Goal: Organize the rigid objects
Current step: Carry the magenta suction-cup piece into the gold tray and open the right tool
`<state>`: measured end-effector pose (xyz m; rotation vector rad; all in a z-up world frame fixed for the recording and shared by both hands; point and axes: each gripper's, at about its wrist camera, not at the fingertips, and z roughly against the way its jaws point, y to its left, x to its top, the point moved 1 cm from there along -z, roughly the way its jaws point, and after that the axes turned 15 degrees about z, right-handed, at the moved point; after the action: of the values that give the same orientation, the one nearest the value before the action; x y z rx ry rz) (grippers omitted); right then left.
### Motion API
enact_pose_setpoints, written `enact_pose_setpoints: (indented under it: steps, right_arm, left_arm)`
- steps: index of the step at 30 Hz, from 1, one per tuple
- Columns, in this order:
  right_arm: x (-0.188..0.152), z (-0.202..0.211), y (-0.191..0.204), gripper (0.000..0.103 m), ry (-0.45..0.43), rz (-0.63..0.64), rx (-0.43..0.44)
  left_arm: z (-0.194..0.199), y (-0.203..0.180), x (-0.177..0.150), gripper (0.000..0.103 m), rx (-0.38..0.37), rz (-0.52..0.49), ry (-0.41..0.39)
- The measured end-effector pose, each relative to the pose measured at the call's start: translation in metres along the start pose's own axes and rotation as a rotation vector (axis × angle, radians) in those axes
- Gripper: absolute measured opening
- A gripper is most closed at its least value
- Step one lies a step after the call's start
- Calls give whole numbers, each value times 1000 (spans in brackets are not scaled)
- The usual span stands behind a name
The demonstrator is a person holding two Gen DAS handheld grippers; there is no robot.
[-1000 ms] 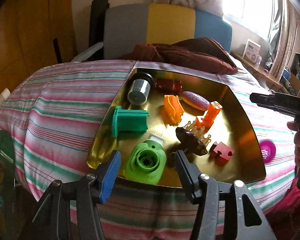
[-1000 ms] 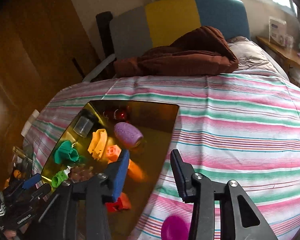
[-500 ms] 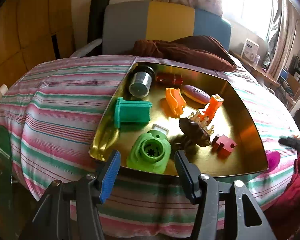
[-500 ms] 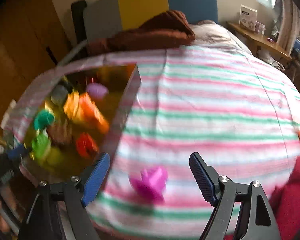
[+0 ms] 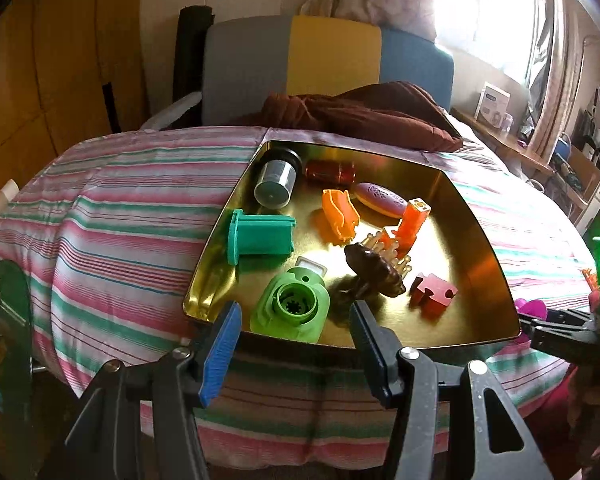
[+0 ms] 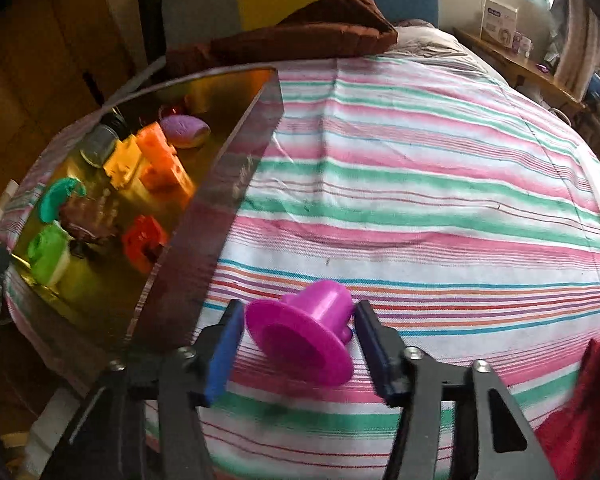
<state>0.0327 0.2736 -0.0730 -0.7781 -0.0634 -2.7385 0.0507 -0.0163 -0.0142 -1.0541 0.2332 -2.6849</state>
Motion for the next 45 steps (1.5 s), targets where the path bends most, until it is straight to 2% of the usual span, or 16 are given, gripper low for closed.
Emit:
enact_pose_setpoints:
  steps: [8,13,19,24,28,32,38,45]
  right_arm:
    - [-4,10,-8,55,-8,-12,-9]
    - [7,27,-17,55,-43,-48,4]
    - [54,59,-2,55,-152,5,33]
    - [98,57,31,55,-186,116,44]
    - [124,34,54,56,-144,190,58]
    - [138,7,75,56,-82,306,16]
    - [139,-23,79,56,-19,408,-34]
    - [135,-48,76,55,28,432,-57]
  left_arm:
    - [0,-1,0,57,12,-10,-3]
    - [1,-1,0,57,13,-13,0]
    - [1,0,0,57,16,-10,-1]
    - [0,3,2,57,24,-7,1]
    - [0,7,3,57,29,-6,1]
    - [0,11,5,57,32,2,-2]
    - [1,16,9,57,13,39,-5]
    - [4,15,10,57,16,36,-26]
